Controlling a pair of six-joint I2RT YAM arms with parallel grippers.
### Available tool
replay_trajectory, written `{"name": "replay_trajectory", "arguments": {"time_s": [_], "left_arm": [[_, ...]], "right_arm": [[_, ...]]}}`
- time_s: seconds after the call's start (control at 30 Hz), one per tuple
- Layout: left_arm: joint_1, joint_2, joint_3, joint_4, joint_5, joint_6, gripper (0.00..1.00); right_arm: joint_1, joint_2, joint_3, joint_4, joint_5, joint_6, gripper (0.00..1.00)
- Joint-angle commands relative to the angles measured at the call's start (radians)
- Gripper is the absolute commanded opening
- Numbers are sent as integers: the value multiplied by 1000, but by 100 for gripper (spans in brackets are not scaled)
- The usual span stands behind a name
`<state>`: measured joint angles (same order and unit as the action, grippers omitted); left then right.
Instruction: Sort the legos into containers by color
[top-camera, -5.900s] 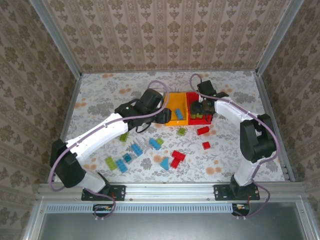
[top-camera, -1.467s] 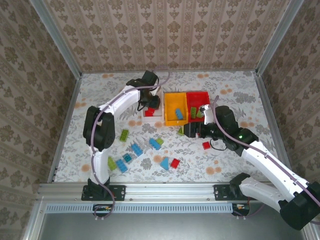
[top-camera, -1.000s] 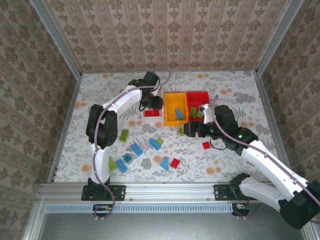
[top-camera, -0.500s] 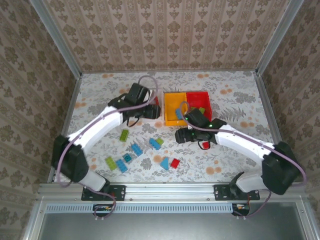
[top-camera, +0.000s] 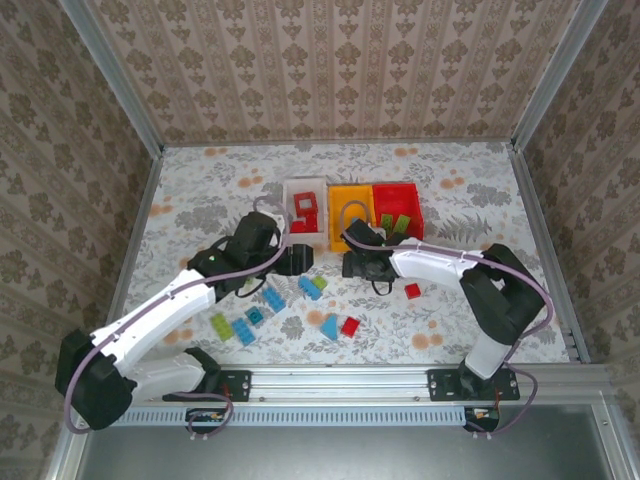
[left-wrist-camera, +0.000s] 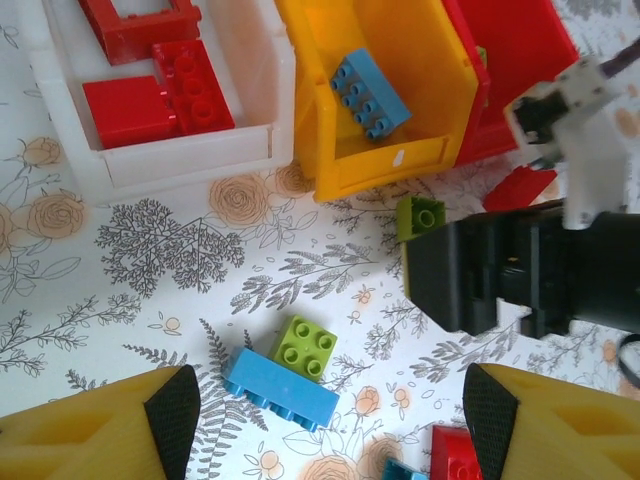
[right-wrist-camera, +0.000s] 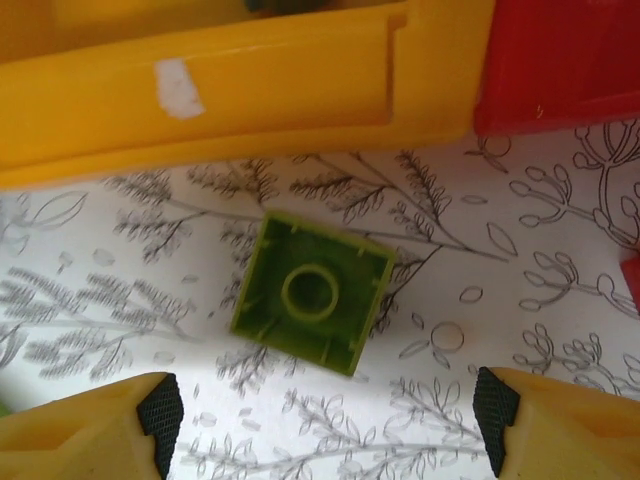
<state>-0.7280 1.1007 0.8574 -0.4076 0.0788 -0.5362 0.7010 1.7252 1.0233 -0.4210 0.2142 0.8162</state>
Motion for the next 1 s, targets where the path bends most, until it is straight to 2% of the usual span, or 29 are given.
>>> {"name": "replay_trajectory", "arguments": {"time_s": [0.0,0.33,0.43,0.53,0.67,0.77,0.87,0.97], "left_arm": [[-7,-49,-15,-16,-10,-14,73],[-7,-127,-47,-39,7,-16,71],[-5,-130,-39,-50,7,-12,71],[-6,-127,-27,-44,10,-10,71],[-10,-96,8,-19,15,-18,71],[-24,-41,56,3,19,-22,71],[-42,34,114,29,22,-19,71],[-60,109,173,56,19,-9,71]], "right_arm": [[3,47,51,22,84,77,76],[2,133,93,56,94,76,49],[2,105,81,35,87,74,37],[5,10,28,19,82,72,26],[2,-189,-58,-40,98,50,21],[-42,-296,-64,-84,115,-37,20],[-141,-299,-18,-87,81,-140,20],[-253,-215,72,-53,-5,-214,20]]}}
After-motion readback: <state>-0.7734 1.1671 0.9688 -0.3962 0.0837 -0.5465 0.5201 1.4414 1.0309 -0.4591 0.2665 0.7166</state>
